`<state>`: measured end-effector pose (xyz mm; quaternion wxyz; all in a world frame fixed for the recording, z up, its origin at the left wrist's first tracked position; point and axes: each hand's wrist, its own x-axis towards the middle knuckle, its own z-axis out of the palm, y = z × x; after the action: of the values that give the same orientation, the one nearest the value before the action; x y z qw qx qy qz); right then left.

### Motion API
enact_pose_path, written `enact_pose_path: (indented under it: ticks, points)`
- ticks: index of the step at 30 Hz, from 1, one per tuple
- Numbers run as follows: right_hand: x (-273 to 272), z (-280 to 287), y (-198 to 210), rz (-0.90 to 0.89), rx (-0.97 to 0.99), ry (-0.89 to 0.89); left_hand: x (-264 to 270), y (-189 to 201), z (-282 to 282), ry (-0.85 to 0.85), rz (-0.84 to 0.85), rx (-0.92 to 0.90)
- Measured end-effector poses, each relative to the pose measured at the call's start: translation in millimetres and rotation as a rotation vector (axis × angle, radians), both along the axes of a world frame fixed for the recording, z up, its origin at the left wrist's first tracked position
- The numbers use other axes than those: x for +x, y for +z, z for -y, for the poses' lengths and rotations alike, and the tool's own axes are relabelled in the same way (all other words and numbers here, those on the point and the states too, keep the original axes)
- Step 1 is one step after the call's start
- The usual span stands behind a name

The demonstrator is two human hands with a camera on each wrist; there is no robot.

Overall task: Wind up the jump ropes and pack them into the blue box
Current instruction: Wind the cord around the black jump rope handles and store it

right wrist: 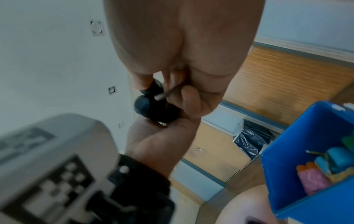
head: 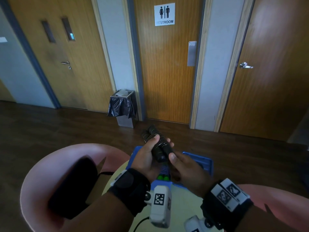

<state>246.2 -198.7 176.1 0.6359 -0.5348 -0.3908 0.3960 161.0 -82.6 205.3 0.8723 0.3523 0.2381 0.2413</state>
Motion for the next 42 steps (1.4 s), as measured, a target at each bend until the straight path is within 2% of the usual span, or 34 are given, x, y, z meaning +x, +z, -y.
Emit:
enact_pose_path:
  ticks: [2,4,6,10,17,19,22,24,26,29,31,34,36,38,42]
  points:
    - [-0.5,-4.2,2.3,-0.128,-0.064,0.008,2.3,-2.8,-3.6,0.033,-0.038,0.018]
    - [2.1,-7.0,2.7,-0.112,-0.2,0.011,3.3,-8.0,-8.3,0.066,-0.063,0.07]
    - [6.6,-9.2,-1.2,0.036,-0.316,0.026,2.7,-13.8,-12.0,0.068,-0.083,0.149]
    - [8.3,-17.3,-1.1,0.334,-0.38,0.063,1.1,-20.6,-20.6,0.075,-0.101,0.208]
    - [6.0,-50.9,-9.8,0.64,-0.472,-0.056,1.3,-35.8,-47.8,0.121,-0.155,0.269]
    - [3.6,-63.1,-10.5,0.614,-0.503,-0.073,-0.4,-34.7,-60.0,0.131,-0.143,0.249]
    - [-0.7,-84.6,-12.9,0.45,-0.534,-0.069,-6.2,-33.5,-89.9,0.178,-0.152,0.216]
    - [-7.5,-99.9,-12.8,0.308,-0.53,-0.085,-10.6,-32.3,-111.5,0.196,-0.158,0.236]
    - [-16.6,-116.2,-9.2,0.279,-0.536,-0.087,-15.0,-31.0,-128.8,0.203,-0.155,0.278]
    - [-28.4,-137.7,-2.2,0.516,-0.601,-0.055,-21.5,-30.1,-149.0,0.22,-0.157,0.385]
    - [-34.9,-150.2,0.4,0.579,-0.597,-0.025,-25.6,-28.9,-161.8,0.205,-0.162,0.393]
    - [-48.0,-168.5,-3.4,0.729,-0.634,-0.025,-29.8,-27.1,-185.5,0.191,-0.143,0.217]
    - [-55.8,-181.1,-6.8,0.907,-0.647,-0.021,-33.6,-24.2,-200.6,0.171,-0.14,0.13]
    - [-61.0,-192.0,-5.6,1.079,-0.665,0.002,-38.9,-24.8,-214.1,0.152,-0.155,0.173]
    - [-73.5,-208.1,-2.1,1.259,-0.723,-0.022,-50.8,-35.0,-235.3,0.175,-0.2,0.386]
